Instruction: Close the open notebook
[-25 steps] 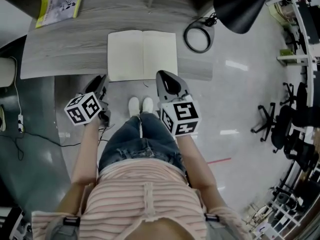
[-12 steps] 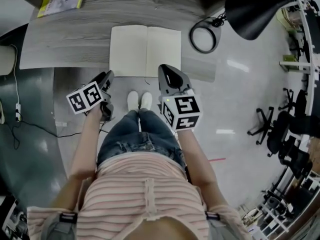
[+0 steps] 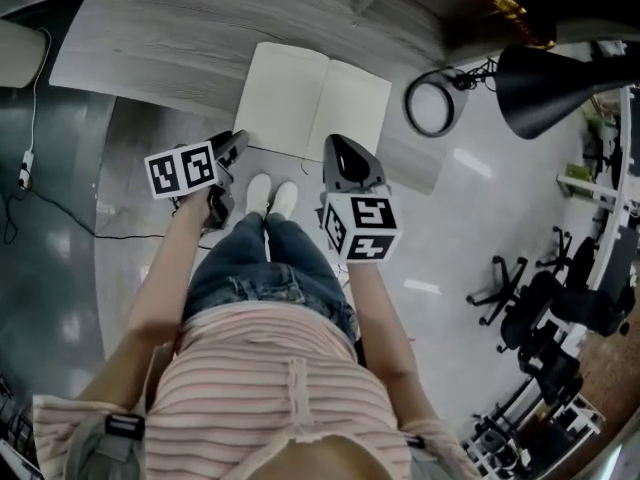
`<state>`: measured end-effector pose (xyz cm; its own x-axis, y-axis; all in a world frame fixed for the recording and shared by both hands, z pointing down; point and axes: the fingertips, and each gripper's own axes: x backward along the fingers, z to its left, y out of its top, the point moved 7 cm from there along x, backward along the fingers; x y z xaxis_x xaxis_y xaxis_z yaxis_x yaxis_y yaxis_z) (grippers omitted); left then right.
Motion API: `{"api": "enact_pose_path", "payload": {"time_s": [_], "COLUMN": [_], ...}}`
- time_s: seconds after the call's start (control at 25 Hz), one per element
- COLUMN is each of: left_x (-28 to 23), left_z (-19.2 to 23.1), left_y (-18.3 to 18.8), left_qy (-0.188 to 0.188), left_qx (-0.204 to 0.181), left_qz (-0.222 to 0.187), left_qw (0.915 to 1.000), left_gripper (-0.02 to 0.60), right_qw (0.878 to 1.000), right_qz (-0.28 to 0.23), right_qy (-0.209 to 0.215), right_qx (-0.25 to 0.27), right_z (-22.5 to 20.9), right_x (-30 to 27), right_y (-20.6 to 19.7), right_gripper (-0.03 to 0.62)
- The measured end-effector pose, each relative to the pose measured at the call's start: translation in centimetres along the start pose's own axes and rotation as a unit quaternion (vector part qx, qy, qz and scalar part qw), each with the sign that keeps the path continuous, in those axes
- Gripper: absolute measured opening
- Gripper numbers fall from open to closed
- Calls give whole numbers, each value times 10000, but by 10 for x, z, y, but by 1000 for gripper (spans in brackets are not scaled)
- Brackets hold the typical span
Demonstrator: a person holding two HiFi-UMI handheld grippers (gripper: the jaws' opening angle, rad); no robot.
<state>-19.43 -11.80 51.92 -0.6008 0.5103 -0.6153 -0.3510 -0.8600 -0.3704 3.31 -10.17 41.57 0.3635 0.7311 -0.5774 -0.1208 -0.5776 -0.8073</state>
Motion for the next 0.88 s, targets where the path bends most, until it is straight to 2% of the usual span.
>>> {"api": "enact_pose_path", "payload": {"time_s": [0.12, 0.44, 0.76, 0.88], "left_x": [-1, 5, 18, 26], "left_z": [1, -2, -13, -20], "left_y": [0, 2, 7, 9], "left_qy": [-84, -51, 33, 168], "left_qx": [128, 160, -272, -618], "left_qz": [-36, -142, -226, -183], "left_qw": [9999, 9998, 9994, 9978], "left_gripper": [133, 70, 52, 52], "right_qw": [10000, 9998, 9997, 9998], "right_qz": [49, 139, 141, 125], "right_qy": [49, 128, 145, 118], "right_qx": [24, 86, 108, 102], "right_z": [-1, -4, -1, 0], "right_x": [-6, -9, -8, -3], "right_y": [0, 3, -3, -3], "right_gripper": [18, 18, 18, 18]}}
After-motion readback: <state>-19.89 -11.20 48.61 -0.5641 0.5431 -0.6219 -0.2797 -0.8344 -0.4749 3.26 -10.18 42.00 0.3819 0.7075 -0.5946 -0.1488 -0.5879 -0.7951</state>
